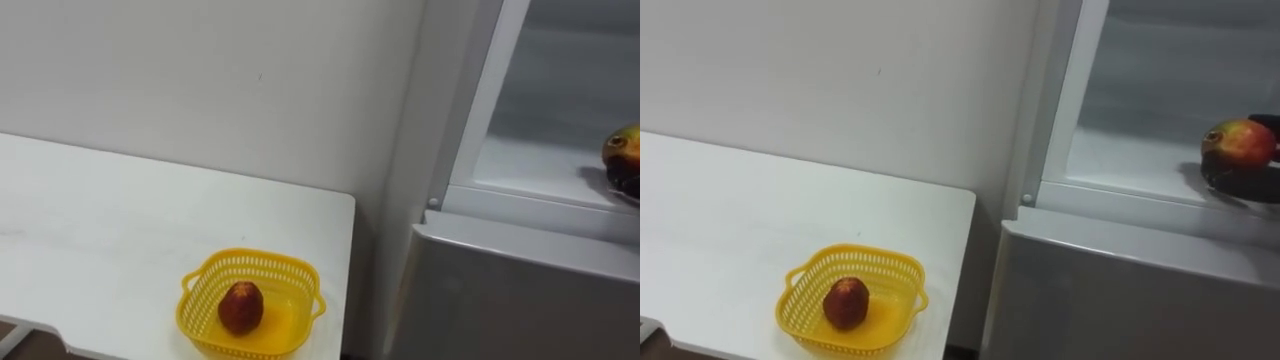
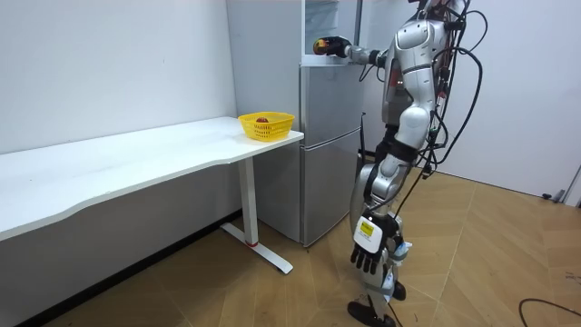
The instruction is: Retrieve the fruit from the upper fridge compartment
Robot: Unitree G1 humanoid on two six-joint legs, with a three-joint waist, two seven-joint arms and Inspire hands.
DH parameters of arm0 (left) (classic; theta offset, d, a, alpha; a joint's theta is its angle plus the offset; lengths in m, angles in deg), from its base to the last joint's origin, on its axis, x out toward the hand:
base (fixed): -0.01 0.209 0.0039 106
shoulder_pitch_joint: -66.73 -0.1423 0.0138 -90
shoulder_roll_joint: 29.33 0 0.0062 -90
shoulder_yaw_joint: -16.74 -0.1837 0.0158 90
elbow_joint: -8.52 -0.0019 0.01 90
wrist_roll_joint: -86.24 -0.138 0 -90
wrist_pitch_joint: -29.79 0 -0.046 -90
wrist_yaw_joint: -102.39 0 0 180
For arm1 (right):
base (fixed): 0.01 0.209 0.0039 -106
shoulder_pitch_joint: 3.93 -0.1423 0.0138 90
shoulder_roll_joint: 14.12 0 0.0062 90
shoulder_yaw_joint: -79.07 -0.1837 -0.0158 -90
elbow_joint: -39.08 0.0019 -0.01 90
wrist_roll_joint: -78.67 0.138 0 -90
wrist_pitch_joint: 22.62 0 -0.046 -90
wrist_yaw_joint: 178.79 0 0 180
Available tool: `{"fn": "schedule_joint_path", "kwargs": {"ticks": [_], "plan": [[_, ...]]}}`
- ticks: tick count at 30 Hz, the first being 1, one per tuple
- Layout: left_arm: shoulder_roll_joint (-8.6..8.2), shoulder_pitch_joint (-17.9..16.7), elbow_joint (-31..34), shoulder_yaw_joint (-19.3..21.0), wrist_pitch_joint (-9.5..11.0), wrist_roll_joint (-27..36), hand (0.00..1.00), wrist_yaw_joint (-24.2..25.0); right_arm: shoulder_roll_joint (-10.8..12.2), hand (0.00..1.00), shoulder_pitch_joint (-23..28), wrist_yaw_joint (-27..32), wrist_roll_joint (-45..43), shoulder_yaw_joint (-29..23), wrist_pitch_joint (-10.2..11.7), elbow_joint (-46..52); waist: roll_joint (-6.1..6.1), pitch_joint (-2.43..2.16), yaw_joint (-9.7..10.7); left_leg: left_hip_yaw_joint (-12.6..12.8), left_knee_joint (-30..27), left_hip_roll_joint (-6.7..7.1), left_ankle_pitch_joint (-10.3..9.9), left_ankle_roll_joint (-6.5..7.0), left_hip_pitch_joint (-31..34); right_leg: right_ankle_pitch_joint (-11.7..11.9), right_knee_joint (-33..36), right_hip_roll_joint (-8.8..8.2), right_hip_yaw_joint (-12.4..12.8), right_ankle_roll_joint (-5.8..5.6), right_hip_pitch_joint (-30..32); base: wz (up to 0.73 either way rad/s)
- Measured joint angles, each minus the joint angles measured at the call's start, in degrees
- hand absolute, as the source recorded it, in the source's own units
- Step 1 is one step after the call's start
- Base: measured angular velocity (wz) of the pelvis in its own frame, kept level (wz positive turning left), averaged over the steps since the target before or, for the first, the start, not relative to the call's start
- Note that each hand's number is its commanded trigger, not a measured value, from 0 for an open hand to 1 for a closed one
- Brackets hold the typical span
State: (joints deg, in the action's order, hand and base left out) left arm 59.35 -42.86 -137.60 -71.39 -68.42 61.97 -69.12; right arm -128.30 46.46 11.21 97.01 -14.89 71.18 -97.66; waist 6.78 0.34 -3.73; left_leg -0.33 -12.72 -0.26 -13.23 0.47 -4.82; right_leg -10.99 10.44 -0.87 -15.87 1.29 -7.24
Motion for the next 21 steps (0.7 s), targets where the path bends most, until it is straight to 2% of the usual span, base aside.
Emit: {"fn": "schedule_joint_path", "kwargs": {"ticks": [6,9,12,13,16,18,21], "plan": [[-0.02,0.3,0.2,0.0,0.2,-0.1,0.0,-0.8,0.0,1.0,0.0,0.1,1.5,0.6,-0.1,1.4,0.05,-0.01,0.0,0.0,0.0,0.0,0.0,0.0,-0.3,0.0,0.0,-0.03,0.0,0.0,0.1,0.0],[-0.02,0.7,0.4,-0.1,0.2,0.0,0.0,-0.8,0.2,1.0,0.1,0.6,2.3,1.3,-0.2,4.0,-0.4,0.19,0.2,0.2,0.0,0.01,0.0,0.0,-0.3,0.0,0.1,-0.01,0.2,0.0,0.1,-0.03],[-0.04,1.4,0.5,-0.2,0.3,0.0,0.0,-0.8,0.2,1.0,0.3,0.7,2.9,2.8,-0.3,5.7,-0.89,-0.05,0.3,0.3,0.0,0.0,0.0,0.0,-0.4,0.0,0.2,0.02,0.5,0.0,0.2,-0.05],[-0.08,1.5,0.5,-0.4,0.5,0.0,0.0,-0.8,0.4,1.0,0.3,0.7,3.3,2.8,-1.2,7.1,-1.08,-0.16,0.3,0.7,0.0,-0.03,0.0,0.0,-0.3,0.0,0.2,0.02,0.8,0.0,0.3,-0.12],[-0.15,1.8,0.5,-1.0,0.8,0.1,0.0,-1.3,2.0,1.0,0.8,1.3,3.8,2.9,-2.4,12.8,-1.35,-0.29,0.4,1.5,0.2,-0.1,0.0,0.0,-0.3,0.0,0.2,0.11,1.6,0.01,0.6,-0.12],[-0.3,2.0,0.5,-1.0,1.1,0.0,0.0,-2.0,2.2,1.0,3.7,1.7,3.9,2.9,-2.5,19.8,-1.27,-0.33,0.4,1.5,0.2,-0.06,0.0,0.01,-0.3,0.0,0.2,0.05,1.6,0.01,0.6,-0.02],[-0.63,2.3,0.2,-1.0,1.3,0.0,0.0,-2.2,4.6,1.0,7.5,1.9,2.9,2.3,-2.5,29.7,-1.15,-0.46,0.6,1.5,0.0,0.01,0.0,0.03,-0.7,0.0,0.2,-0.02,1.5,0.0,0.3,0.0]]}}
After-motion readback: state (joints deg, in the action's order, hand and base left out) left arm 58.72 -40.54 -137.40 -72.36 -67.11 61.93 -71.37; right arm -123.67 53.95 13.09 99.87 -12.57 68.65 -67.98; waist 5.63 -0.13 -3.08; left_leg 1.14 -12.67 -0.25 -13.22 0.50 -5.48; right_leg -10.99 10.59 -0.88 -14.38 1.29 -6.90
